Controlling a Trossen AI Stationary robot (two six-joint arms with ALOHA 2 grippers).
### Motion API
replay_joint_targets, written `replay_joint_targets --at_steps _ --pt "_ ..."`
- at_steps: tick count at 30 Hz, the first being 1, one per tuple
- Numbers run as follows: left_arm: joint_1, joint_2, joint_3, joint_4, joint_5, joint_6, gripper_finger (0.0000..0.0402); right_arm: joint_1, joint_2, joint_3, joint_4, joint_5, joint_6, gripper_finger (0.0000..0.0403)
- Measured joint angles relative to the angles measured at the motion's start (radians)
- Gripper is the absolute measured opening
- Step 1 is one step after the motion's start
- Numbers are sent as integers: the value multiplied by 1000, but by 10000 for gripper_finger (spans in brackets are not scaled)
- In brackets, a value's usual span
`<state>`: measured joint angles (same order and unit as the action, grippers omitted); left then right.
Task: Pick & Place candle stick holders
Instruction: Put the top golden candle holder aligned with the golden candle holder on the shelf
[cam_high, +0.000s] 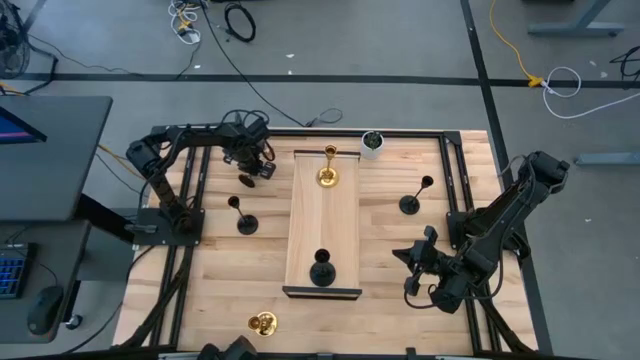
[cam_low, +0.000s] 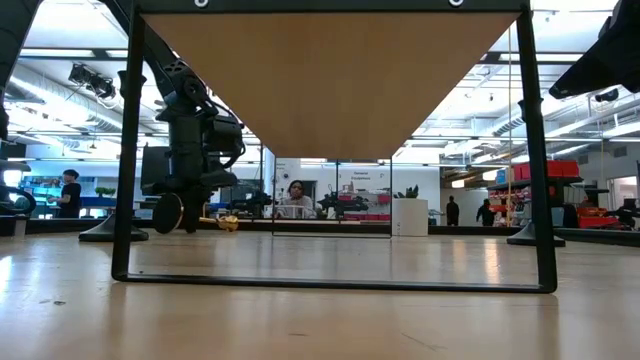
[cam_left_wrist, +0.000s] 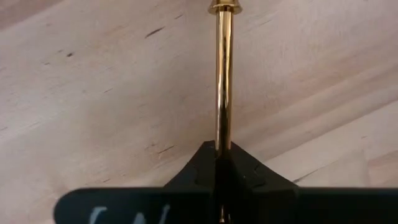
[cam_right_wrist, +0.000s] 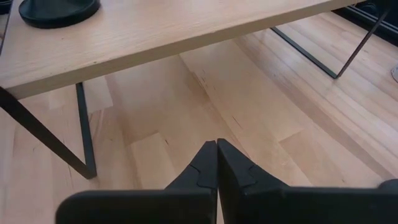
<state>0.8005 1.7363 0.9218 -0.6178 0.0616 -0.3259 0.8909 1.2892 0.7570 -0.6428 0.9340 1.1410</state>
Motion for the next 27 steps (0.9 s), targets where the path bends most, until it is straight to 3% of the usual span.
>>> replay_joint_targets --at_steps 10,20,27 --pt "2 -106 -4 -21 23 34 10 0 0 0 2 -2 -6 0" --pt "-26 -414 -3 -11 43 115 9 0 0 0 2 -2 -6 0" --pt "-95 -596 -2 104 62 195 9 0 0 0 2 0 -6 0"
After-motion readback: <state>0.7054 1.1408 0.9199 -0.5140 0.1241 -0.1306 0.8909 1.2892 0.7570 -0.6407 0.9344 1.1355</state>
